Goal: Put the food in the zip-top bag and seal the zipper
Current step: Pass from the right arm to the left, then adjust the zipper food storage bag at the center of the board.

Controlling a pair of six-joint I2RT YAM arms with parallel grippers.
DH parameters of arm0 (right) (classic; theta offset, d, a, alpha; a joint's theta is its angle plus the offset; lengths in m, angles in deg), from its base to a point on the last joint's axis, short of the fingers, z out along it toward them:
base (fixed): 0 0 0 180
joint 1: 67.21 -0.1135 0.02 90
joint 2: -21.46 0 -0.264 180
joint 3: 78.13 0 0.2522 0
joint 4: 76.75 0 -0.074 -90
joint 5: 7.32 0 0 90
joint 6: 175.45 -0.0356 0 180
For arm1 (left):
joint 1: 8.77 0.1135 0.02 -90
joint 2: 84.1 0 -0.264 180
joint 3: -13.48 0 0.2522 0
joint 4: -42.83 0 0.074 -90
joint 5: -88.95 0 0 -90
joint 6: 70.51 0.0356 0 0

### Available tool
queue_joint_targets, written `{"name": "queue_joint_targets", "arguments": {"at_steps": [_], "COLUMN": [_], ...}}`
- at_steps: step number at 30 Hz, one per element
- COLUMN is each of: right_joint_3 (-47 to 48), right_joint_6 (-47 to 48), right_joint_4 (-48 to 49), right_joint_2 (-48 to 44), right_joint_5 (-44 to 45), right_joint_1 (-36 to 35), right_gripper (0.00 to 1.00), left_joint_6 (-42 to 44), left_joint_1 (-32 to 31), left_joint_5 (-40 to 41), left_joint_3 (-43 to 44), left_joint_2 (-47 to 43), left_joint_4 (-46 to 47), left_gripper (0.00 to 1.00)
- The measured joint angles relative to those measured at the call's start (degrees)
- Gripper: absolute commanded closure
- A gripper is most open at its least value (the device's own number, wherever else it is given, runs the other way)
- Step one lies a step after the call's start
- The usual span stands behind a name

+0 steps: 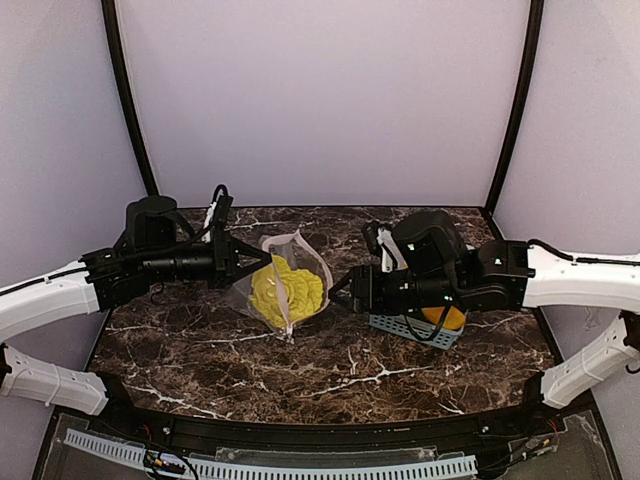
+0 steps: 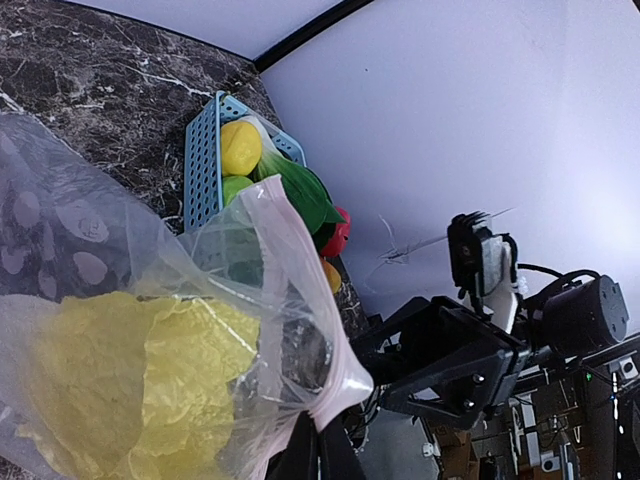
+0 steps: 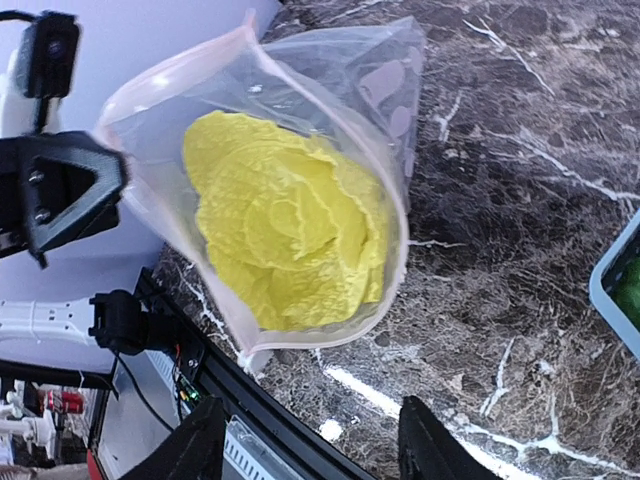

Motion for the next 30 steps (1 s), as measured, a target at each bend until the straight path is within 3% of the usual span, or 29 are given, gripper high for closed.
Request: {"name": "queue_joint_targets", "arguments": {"at_steps": [7, 18, 30], "right_joint_3": [-5.07, -4.31, -2.64], "right_joint_6": [-2.73, -0.87, 0.61], "right_joint_4": [3.45, 8.5, 11.06], "right_joint_2": [3.37, 6.05, 9.62], "right_joint_5": [-1.16, -4.52, -6.88], "right_joint_1": [5.6, 7.19, 8.07], "right_gripper": [0.6, 0.6, 0.79], "left_joint_6": [-0.2, -0.44, -0.44], "left_joint_1": [0.02, 0.04, 0.04], "left_joint_5": [-0.44, -0.61, -0.61], "left_joint_3": [-0.61, -0.63, -0.63], "left_joint_2": [-0.42, -0.35, -0.2], "left_joint_4": [0.61, 1.64, 1.79], "left_gripper": [0.99, 0.99, 0.99]}}
